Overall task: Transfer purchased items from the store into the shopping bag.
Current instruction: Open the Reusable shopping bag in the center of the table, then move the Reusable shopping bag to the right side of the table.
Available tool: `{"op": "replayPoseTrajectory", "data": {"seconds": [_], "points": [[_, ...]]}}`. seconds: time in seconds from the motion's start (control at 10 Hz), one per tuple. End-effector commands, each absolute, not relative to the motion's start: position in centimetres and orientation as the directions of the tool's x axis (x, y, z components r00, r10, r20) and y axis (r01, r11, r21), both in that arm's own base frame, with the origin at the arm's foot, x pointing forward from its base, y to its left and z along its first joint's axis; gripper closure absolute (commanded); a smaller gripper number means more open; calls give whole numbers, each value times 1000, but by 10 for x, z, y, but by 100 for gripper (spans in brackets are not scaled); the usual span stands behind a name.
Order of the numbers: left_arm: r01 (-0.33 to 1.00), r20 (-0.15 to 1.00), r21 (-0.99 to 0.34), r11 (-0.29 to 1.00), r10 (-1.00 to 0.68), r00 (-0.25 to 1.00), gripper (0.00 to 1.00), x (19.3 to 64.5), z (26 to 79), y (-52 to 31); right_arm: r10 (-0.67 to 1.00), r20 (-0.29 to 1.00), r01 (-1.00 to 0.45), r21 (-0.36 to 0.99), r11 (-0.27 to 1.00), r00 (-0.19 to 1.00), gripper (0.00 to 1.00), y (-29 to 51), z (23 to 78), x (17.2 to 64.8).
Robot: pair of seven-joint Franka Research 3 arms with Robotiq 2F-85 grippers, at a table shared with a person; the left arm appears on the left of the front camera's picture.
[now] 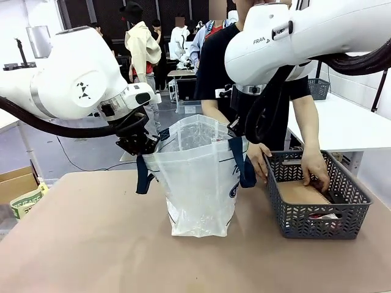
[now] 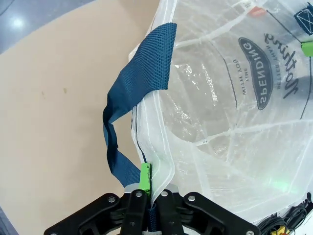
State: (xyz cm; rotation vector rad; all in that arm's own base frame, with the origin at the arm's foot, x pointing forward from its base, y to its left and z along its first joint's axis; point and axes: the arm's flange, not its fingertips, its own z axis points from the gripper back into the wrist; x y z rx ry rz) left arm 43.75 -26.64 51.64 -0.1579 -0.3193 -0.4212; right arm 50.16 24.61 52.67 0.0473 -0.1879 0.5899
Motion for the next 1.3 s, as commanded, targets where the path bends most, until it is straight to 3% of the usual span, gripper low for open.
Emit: {"op": "replayPoseTrajectory", "data": {"seconds": [0.0,1.2], "points": [[422,336,-85,903,-373,865,100,439,516,-266,553,178,-560,-14,829,814,100,247,527,503],[422,336,-85,903,-373,865,100,439,516,-266,553,178,-560,-14,829,814,100,247,527,503]]}}
